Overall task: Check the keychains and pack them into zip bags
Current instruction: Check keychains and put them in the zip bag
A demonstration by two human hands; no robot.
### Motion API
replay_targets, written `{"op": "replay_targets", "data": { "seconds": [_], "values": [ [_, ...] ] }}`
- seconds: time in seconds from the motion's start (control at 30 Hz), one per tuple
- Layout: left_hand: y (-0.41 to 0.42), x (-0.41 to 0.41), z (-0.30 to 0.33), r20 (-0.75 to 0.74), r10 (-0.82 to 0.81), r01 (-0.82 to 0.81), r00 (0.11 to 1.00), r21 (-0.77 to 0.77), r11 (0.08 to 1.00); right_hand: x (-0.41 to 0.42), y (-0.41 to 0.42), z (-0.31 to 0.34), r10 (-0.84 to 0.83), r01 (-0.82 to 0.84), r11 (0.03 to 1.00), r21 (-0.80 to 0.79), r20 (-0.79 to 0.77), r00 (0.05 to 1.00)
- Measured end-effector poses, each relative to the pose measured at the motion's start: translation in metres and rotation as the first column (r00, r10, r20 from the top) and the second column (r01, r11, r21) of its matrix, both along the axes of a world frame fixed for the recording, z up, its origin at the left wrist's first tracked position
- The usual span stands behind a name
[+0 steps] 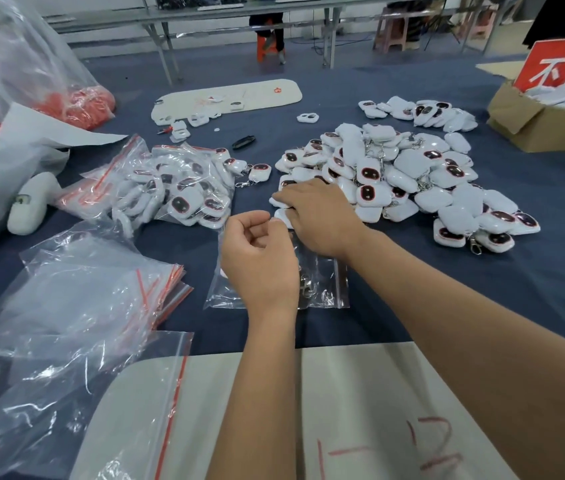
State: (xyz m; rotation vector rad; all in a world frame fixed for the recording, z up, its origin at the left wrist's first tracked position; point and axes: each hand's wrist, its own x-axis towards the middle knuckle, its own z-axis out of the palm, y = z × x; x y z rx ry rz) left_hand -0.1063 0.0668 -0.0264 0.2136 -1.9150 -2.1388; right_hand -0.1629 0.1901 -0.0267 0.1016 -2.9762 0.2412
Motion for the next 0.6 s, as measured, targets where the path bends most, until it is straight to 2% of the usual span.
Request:
{"op": "replay_targets", "data": {
  "seconds": [0.13,0.23,0.33,0.5,0.6],
  "values": [
    [0.001,0.002,-0.001,-0.005,-0.009,0.009,1.0,-0.037,0.999,0.012,0.004,0.007,0.012,-0.013,0.996,-0.094,-0.014,1.0],
    [0.001,0.003,-0.004,-0.015,-0.025,0.024,1.0,-0.075,0.997,0.028,0.01,0.013,-0.011,0.007,0.998,-0.069,-0.053,0.999],
    [0.002,0.006,-0.005,-0.065,-0.039,0.026,0.997,-0.19,0.981,0.049,0.018,0.009,-0.042,0.04,0.999,-0.02,-0.121,0.992],
    [0.006,0.016,-0.006,-0.136,-0.132,0.079,0.982,-0.343,0.936,0.082,0.03,-0.006,-0.282,0.3,0.954,-0.006,-0.352,0.892],
    [0.006,0.018,-0.007,-0.161,-0.177,0.103,0.971,-0.387,0.916,0.093,0.044,-0.004,-0.403,0.367,0.915,-0.168,-0.34,0.85]
  ]
}}
